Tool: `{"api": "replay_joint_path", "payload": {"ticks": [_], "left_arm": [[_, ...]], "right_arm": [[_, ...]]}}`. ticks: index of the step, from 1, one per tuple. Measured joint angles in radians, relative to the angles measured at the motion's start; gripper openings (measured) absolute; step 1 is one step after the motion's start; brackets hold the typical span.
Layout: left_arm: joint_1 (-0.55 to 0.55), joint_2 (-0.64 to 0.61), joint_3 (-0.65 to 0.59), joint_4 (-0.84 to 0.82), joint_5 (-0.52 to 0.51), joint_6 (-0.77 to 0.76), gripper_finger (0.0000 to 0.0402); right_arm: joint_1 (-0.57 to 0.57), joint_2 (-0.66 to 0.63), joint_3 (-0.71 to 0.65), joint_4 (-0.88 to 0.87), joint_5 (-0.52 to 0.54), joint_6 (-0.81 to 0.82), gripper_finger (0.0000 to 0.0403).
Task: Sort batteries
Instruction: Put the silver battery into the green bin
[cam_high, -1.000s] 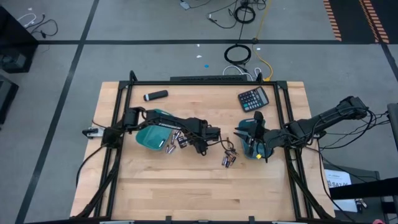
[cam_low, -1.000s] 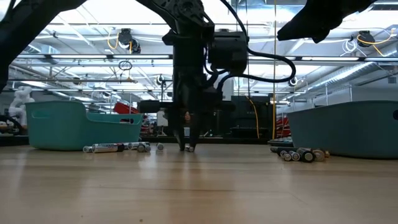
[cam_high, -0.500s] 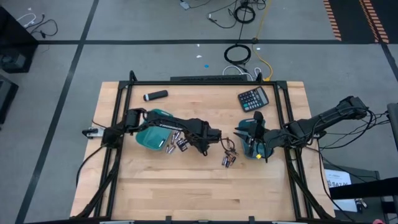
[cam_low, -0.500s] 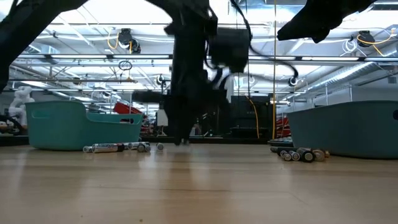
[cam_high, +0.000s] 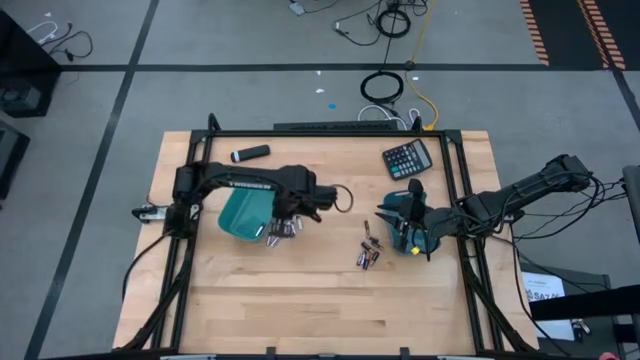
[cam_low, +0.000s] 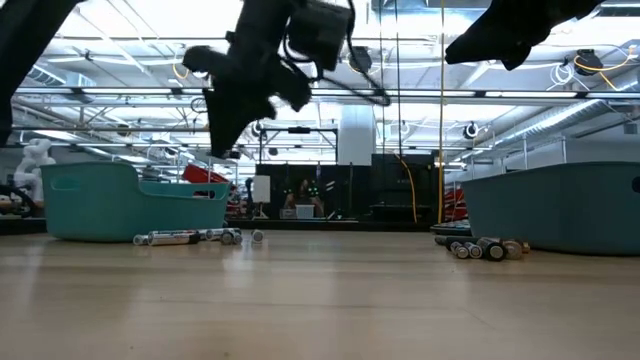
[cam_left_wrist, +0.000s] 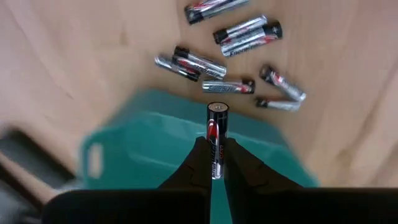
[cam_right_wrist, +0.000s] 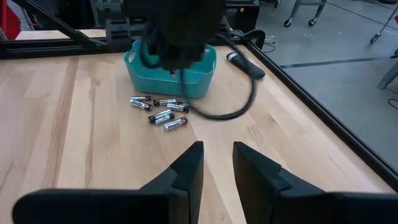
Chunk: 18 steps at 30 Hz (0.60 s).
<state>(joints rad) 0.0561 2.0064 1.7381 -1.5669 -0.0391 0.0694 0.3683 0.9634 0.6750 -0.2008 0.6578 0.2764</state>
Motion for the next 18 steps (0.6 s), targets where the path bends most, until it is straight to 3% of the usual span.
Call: {"api": "replay_joint_path", "payload": {"ticks": [3,7,13,18], "left_arm": [[0.02,-0.035,-0.043,-0.004,0.013,-0.105,0.0023],[0.041,-0.061,-0.16,-0.002,0.006,-0.143,0.0061],[0.072,-0.122,-0.353,-0.001,-0.081,-0.195,0.0102],[0.083,-0.184,-0.362,-0.005,-0.077,-0.302,0.0144]], "right_arm": [[0.0,0.0,0.0,0.003,0.0,0.005,0.0077],[0.0,0.0,0.0,-0.013,-0.007,0.026,0.0077],[0.0,0.0,0.0,-0.018,-0.009,-0.023,0.0077],[0.0,0.0,0.0,-0.013,-0.009,-0.088,0.0077]]}}
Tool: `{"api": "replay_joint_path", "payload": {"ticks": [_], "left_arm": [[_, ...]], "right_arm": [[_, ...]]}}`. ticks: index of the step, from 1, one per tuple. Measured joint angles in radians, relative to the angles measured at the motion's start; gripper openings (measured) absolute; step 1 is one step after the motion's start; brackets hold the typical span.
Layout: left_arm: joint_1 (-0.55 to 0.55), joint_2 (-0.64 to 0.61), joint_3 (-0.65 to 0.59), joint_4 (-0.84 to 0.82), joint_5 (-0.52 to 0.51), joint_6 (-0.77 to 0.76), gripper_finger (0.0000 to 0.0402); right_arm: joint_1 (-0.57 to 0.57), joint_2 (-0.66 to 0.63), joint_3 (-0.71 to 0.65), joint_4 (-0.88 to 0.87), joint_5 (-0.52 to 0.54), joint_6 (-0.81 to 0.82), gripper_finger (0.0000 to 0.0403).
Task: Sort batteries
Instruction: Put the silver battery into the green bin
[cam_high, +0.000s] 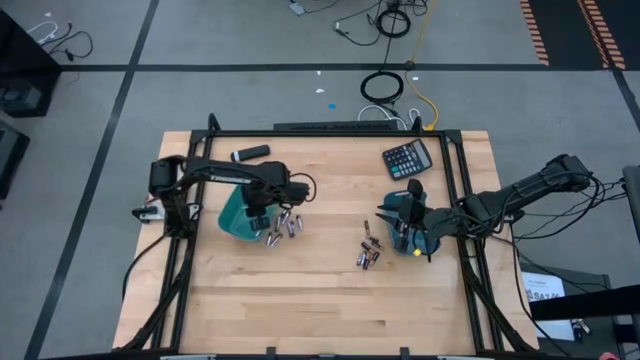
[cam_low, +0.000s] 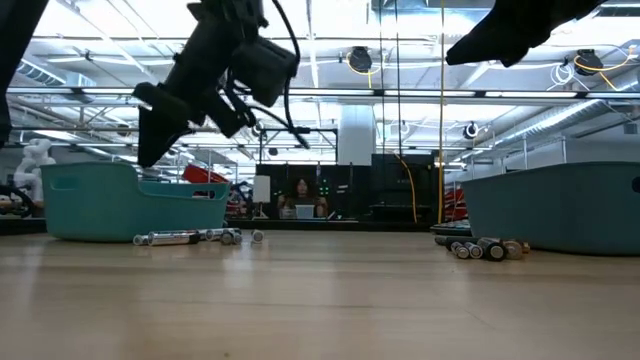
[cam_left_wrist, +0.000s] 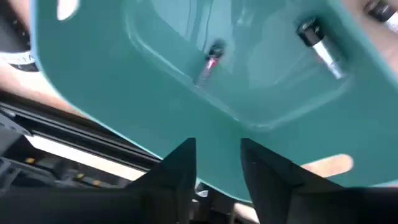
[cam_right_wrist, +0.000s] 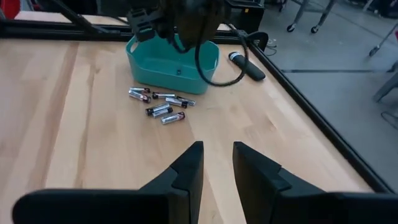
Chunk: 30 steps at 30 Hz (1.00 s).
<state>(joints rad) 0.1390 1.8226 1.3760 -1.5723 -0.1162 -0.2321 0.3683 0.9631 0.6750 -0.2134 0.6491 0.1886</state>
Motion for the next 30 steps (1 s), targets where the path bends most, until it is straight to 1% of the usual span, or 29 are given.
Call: {"api": "replay_joint_path", "payload": {"ticks": [5,8,11,13,16,21,23,27,30], "left_arm": [[-0.005,-0.082,0.081,0.022,0.006,-0.178,0.0175],[-0.044,-0.128,0.116,0.13,0.032,-0.276,0.018],[-0.099,-0.162,0.12,0.256,0.06,-0.387,0.018],[-0.137,-0.165,0.12,0.324,0.06,-0.492,0.0181],[-0.186,-0.165,0.12,0.38,0.064,-0.672,0.0181],[-0.253,-0.125,0.12,0.384,0.087,-0.877,0.018],[-0.277,-0.098,0.12,0.391,0.084,-0.913,0.018],[-0.325,-0.028,0.12,0.432,0.068,-0.906,0.018],[-0.34,0.019,0.12,0.427,0.068,-0.903,0.018]], "right_arm": [[0.0,0.0,0.0,-0.008,0.0,-0.05,0.0077],[0.0,0.0,0.0,-0.017,0.0,-0.075,0.0077],[0.0,0.0,0.0,-0.035,0.0,-0.073,0.0077],[0.0,0.0,0.0,-0.06,0.0,-0.063,0.0077],[0.001,0.0,0.0,-0.076,0.002,-0.051,0.0077],[0.022,0.0,0.0,-0.075,0.005,-0.083,0.0077],[0.035,0.0,0.0,-0.079,0.005,-0.093,0.0077],[0.067,0.0,0.0,-0.089,0.0,-0.084,0.0077],[0.088,0.0,0.0,-0.108,-0.001,-0.084,0.0077]]}}
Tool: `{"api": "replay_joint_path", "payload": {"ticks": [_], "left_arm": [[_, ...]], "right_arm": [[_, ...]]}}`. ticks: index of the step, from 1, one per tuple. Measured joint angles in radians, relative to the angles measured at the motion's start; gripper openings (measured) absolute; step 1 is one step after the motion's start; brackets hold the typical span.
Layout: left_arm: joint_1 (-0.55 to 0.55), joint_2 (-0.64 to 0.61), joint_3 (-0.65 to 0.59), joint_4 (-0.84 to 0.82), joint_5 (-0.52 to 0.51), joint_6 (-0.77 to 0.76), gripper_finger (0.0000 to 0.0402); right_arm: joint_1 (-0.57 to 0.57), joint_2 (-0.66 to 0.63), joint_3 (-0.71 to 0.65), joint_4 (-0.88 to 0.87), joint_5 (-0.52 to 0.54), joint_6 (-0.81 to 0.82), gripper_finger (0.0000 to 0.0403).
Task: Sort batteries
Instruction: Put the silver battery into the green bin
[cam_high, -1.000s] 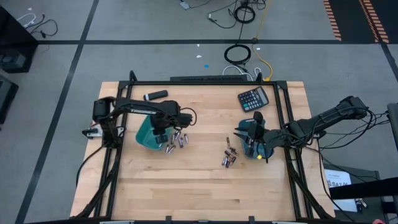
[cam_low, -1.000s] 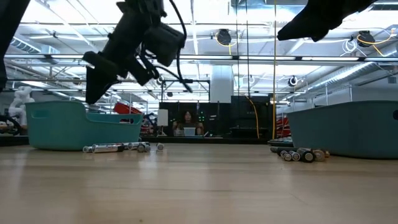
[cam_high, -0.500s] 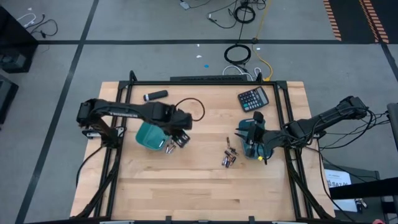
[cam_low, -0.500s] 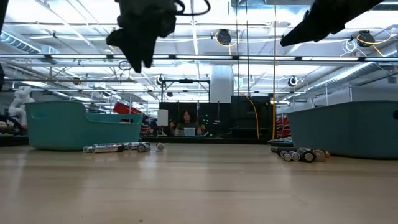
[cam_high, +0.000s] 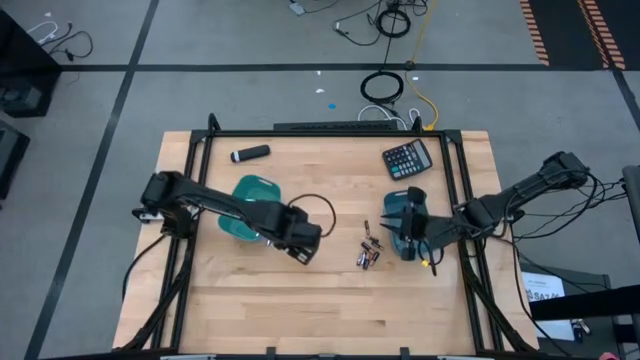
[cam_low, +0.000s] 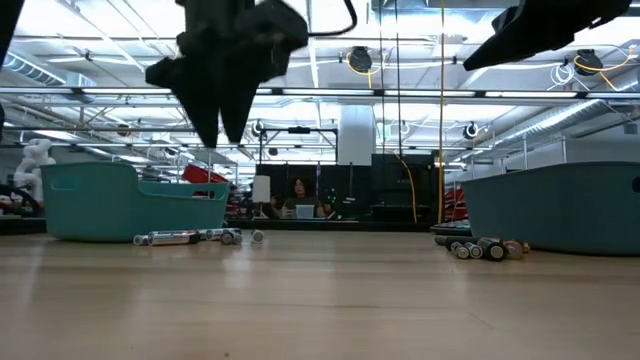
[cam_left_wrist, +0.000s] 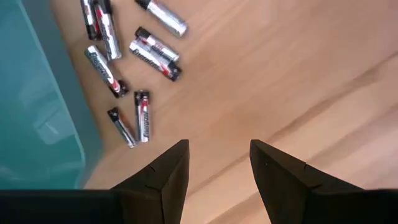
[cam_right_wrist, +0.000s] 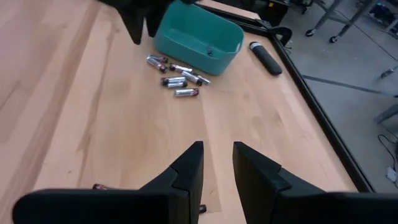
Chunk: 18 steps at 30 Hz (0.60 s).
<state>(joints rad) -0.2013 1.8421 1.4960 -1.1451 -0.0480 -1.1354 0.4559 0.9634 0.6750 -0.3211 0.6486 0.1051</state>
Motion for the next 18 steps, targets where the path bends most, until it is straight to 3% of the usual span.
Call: {"api": "replay_joint_path", "payload": {"ticks": [18], "left_arm": [[0.033,0.197,-0.002,-0.151,-0.012,0.213,0.018]], "right_arm": [[0.017,0.0,0.0,0.001,0.004,-0.013,0.0077]]}}
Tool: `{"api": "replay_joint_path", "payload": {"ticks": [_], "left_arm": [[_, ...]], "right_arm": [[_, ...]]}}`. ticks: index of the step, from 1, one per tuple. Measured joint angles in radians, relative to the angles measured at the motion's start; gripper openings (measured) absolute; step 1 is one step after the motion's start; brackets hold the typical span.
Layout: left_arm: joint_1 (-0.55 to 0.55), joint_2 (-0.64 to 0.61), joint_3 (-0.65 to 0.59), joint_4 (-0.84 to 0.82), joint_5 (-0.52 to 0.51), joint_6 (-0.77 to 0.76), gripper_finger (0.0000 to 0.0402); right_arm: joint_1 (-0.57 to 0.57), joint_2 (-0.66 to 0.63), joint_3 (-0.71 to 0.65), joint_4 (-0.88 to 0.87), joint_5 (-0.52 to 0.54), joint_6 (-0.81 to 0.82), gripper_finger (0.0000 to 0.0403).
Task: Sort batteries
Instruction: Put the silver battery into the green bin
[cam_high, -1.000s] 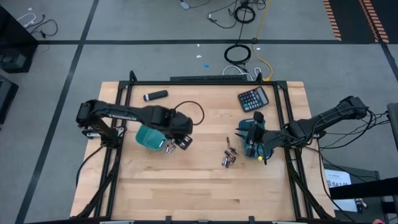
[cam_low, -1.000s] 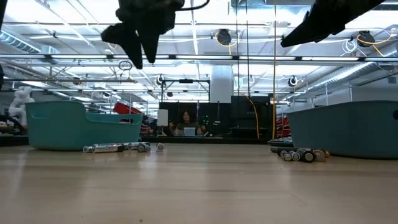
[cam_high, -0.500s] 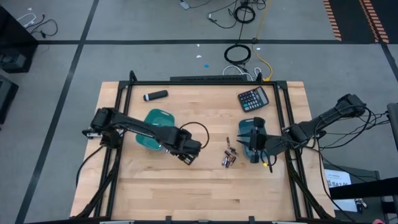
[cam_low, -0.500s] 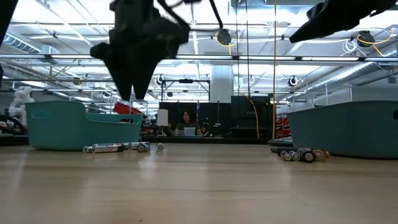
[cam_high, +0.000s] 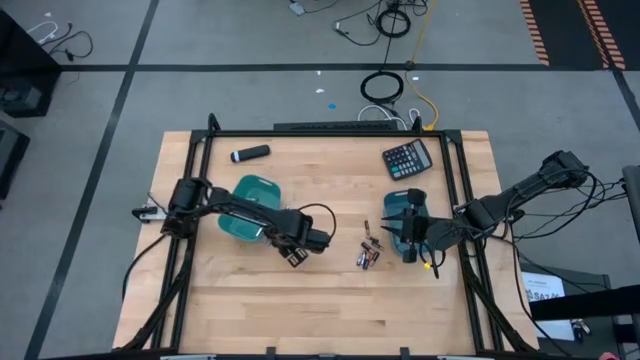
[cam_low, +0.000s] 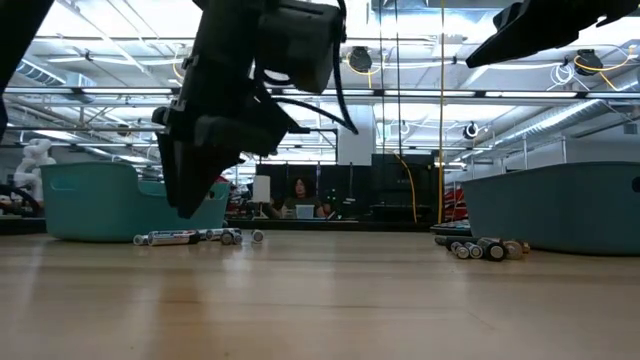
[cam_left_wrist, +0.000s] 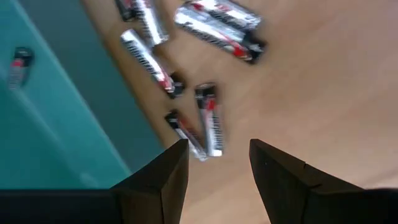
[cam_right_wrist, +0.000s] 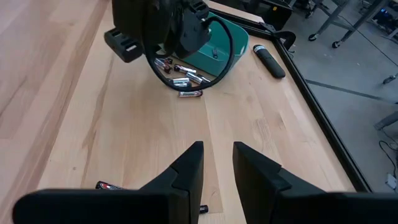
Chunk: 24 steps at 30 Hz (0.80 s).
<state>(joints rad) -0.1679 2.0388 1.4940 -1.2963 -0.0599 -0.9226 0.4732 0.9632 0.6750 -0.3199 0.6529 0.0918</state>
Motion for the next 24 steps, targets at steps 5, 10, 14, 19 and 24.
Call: {"api": "replay_joint_path", "payload": {"ticks": [5,10,14,19,24], "left_arm": [[0.018,0.001,-0.006,0.027,-0.002,0.04,0.018],[0.04,0.001,-0.052,0.062,0.003,0.071,0.018],[0.049,0.002,-0.084,0.118,0.023,0.078,0.018],[0.055,0.001,-0.115,0.163,0.073,0.092,0.0177],[0.059,-0.001,-0.128,0.183,0.083,0.101,0.0155]], "right_arm": [[0.0,0.0,0.0,0.0,0.0,0.01,0.0077],[0.0,0.0,0.0,-0.005,0.0,0.027,0.0077],[0.0,0.0,0.0,-0.006,0.0,0.027,0.0077],[0.0,0.0,0.0,-0.008,0.0,0.024,0.0077],[0.0,0.0,0.0,-0.008,0.0,0.016,0.0077]]}}
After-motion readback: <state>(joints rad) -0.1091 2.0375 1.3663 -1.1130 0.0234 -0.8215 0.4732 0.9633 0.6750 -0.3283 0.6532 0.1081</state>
